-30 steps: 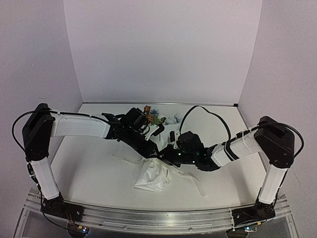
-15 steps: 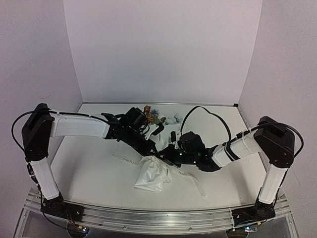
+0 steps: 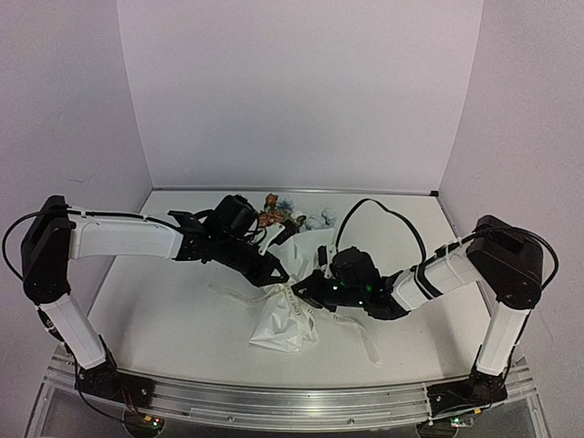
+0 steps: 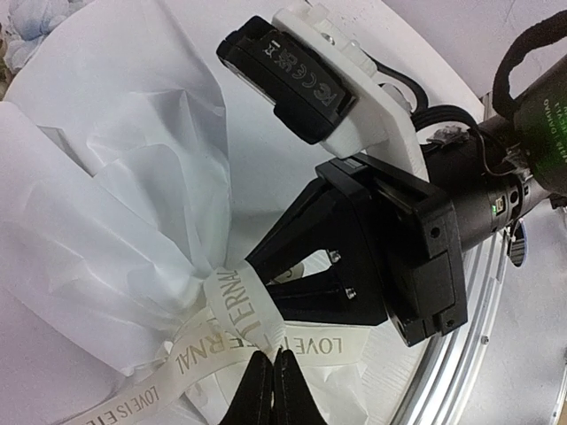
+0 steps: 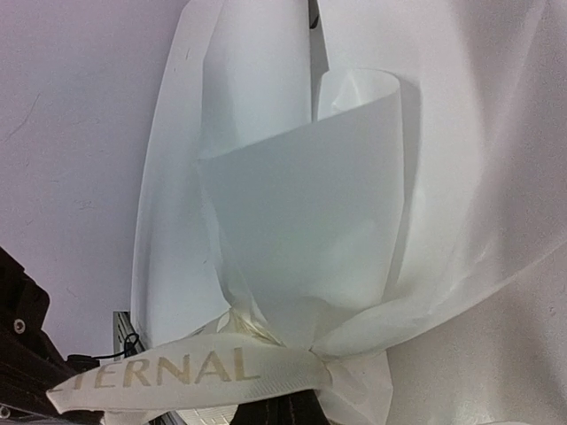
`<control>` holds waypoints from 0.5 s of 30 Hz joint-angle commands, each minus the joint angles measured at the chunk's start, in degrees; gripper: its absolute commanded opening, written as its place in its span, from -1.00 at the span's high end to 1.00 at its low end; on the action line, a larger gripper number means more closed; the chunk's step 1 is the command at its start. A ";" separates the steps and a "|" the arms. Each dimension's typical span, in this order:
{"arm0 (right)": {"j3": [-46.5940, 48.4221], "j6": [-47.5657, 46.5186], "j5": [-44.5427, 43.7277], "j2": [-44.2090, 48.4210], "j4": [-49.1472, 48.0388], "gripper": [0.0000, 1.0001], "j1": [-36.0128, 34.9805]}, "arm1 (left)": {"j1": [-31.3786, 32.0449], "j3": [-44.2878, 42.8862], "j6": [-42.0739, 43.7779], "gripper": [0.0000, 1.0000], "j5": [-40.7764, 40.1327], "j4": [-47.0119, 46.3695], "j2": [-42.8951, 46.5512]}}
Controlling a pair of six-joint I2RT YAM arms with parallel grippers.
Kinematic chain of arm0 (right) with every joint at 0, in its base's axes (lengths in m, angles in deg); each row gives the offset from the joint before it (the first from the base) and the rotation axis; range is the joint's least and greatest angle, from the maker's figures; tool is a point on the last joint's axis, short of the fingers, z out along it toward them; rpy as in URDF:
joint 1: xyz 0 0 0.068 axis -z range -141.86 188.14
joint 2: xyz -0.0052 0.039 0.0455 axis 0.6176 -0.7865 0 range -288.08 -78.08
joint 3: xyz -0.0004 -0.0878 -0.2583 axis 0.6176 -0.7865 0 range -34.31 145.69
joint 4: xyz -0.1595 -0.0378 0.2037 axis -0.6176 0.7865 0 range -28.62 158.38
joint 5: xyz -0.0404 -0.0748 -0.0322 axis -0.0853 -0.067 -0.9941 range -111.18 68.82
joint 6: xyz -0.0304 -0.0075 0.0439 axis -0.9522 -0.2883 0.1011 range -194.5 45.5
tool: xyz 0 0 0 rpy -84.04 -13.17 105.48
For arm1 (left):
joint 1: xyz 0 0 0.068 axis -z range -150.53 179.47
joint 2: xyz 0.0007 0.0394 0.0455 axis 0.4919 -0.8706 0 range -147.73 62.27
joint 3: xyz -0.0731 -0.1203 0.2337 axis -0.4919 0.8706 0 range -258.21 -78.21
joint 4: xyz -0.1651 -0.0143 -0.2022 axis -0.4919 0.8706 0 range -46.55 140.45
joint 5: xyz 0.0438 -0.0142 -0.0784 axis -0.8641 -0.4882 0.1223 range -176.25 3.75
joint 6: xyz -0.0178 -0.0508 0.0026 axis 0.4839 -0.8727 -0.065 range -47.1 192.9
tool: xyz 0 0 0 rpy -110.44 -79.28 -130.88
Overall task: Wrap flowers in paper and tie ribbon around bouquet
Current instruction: Cross the half-tied ribbon over the folded bouquet.
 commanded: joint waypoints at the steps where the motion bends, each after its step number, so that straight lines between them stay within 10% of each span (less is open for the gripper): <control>1: 2.50 -2.05 1.64 1.69 -1.04 1.00 -0.27 | 0.27 -0.50 -0.54 0.96 1.74 -2.13 -1.13; 15: 3.21 -5.16 -0.53 2.97 -0.61 1.00 -0.15 | 0.26 -1.82 0.26 1.00 3.43 -0.89 -2.12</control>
